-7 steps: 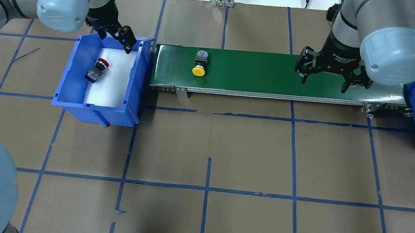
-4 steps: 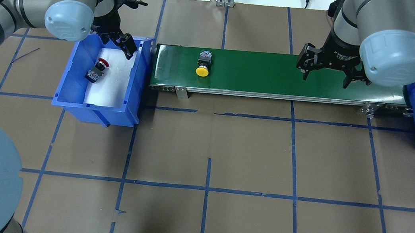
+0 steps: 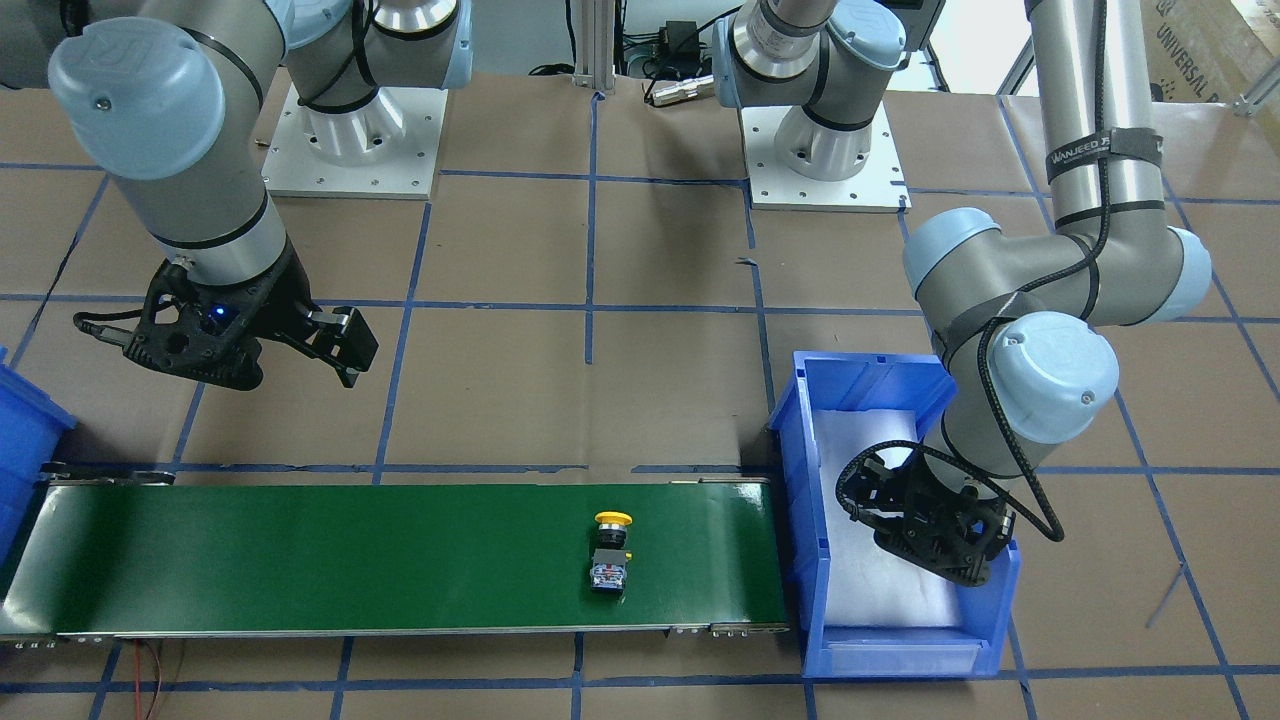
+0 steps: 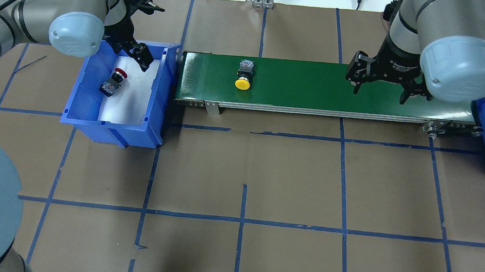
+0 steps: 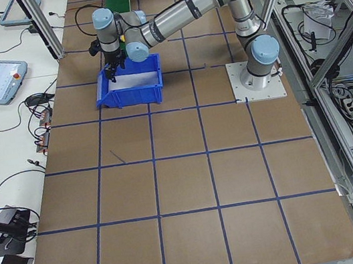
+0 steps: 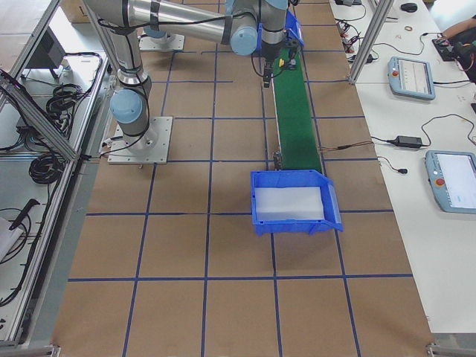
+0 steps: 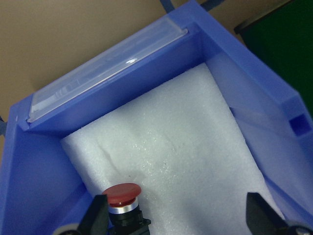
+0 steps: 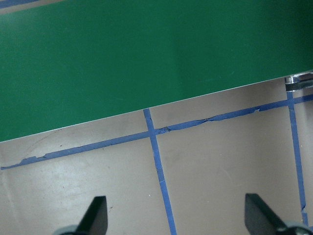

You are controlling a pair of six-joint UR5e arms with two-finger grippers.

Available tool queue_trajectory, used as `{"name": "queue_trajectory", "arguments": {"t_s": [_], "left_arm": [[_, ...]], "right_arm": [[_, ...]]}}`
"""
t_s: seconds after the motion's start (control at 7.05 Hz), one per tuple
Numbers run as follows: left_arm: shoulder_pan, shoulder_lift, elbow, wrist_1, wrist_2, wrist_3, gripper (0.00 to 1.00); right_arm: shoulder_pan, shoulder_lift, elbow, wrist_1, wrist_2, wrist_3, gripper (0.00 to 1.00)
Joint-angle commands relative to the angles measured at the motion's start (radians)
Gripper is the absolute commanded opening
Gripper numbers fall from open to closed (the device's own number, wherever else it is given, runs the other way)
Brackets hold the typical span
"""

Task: Transport two buttons from left to right

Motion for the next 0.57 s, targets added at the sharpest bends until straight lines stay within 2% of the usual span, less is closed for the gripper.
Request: {"name": "queue_trajectory", "arguments": {"t_s": [0.0,0.43], "left_arm": [[0.003,-0.021,-0.024,0.048,0.002,-0.001,1.00],[0.007,-0.041,-0.027,0.054,0.024,-0.002,0.99]], "right_arm": [[0.000,0.000,0.000,0.003,0.003,0.001,1.00],[0.000,0.000,0.017,-0.003,-0.008,0.002,1.00]]}}
